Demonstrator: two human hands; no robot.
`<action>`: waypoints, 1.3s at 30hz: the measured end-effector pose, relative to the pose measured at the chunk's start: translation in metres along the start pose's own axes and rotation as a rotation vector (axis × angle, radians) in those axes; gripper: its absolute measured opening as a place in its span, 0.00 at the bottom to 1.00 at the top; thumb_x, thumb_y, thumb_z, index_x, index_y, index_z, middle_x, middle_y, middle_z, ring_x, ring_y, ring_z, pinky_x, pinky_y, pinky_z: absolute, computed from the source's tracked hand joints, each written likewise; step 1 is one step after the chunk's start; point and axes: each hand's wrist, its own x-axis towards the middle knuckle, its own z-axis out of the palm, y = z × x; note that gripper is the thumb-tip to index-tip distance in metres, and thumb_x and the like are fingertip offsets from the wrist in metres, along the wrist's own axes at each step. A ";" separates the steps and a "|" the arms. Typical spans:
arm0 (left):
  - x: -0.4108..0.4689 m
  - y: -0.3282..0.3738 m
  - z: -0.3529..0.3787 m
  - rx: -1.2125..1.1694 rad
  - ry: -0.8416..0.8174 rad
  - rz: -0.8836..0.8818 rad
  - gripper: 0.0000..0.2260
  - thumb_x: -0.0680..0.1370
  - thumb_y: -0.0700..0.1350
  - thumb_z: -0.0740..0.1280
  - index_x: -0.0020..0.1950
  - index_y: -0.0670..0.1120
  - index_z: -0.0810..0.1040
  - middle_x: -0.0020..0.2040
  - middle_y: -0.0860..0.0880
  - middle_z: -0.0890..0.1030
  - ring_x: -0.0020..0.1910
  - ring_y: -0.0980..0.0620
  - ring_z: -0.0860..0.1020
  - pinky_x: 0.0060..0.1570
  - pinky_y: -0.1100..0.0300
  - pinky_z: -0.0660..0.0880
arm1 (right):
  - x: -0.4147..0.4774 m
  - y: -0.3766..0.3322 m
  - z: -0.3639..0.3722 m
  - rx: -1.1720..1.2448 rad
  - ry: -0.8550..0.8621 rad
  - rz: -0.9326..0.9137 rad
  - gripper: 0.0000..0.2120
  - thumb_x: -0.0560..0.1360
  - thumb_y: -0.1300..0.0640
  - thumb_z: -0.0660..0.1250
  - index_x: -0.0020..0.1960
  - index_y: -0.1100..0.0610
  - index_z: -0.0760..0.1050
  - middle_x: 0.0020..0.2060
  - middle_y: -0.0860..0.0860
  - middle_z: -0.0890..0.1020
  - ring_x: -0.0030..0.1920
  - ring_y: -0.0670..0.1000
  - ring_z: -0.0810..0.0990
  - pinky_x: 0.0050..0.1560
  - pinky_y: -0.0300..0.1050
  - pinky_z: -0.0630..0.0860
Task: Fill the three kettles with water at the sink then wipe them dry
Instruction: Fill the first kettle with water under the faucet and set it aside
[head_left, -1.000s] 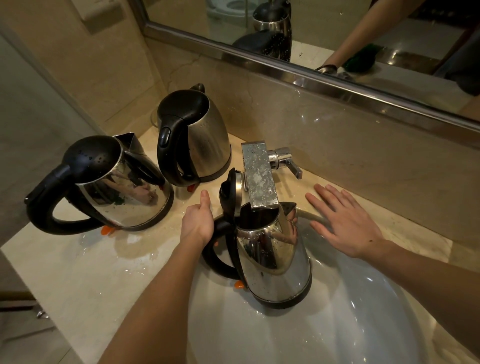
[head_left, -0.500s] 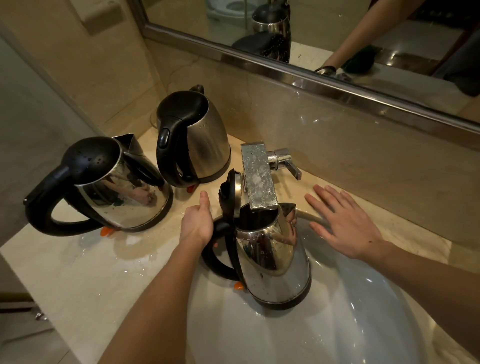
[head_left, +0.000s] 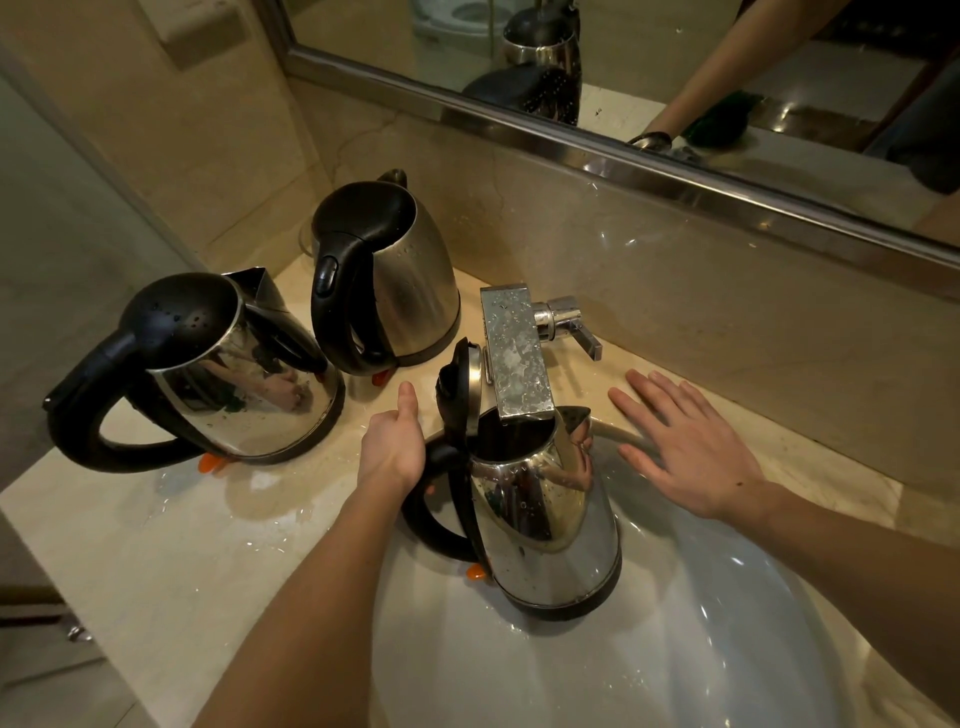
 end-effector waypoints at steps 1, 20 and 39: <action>0.000 -0.001 0.000 -0.003 0.000 0.002 0.29 0.82 0.64 0.47 0.45 0.42 0.74 0.44 0.41 0.79 0.48 0.42 0.79 0.60 0.42 0.75 | 0.000 0.000 0.000 0.001 -0.001 0.000 0.31 0.79 0.34 0.39 0.79 0.44 0.44 0.79 0.49 0.49 0.79 0.50 0.46 0.78 0.54 0.47; 0.002 0.001 -0.003 0.092 -0.027 0.093 0.27 0.84 0.59 0.47 0.34 0.43 0.67 0.33 0.45 0.71 0.34 0.49 0.71 0.45 0.53 0.66 | -0.001 -0.002 -0.004 0.006 -0.018 -0.001 0.32 0.78 0.33 0.35 0.79 0.43 0.41 0.79 0.48 0.46 0.79 0.49 0.43 0.78 0.53 0.46; 0.018 -0.007 -0.004 0.190 -0.066 0.093 0.28 0.83 0.62 0.47 0.36 0.43 0.68 0.33 0.46 0.71 0.32 0.50 0.70 0.41 0.54 0.68 | -0.001 -0.003 -0.006 0.015 -0.007 0.001 0.31 0.79 0.34 0.37 0.79 0.44 0.45 0.79 0.49 0.50 0.79 0.50 0.46 0.78 0.53 0.48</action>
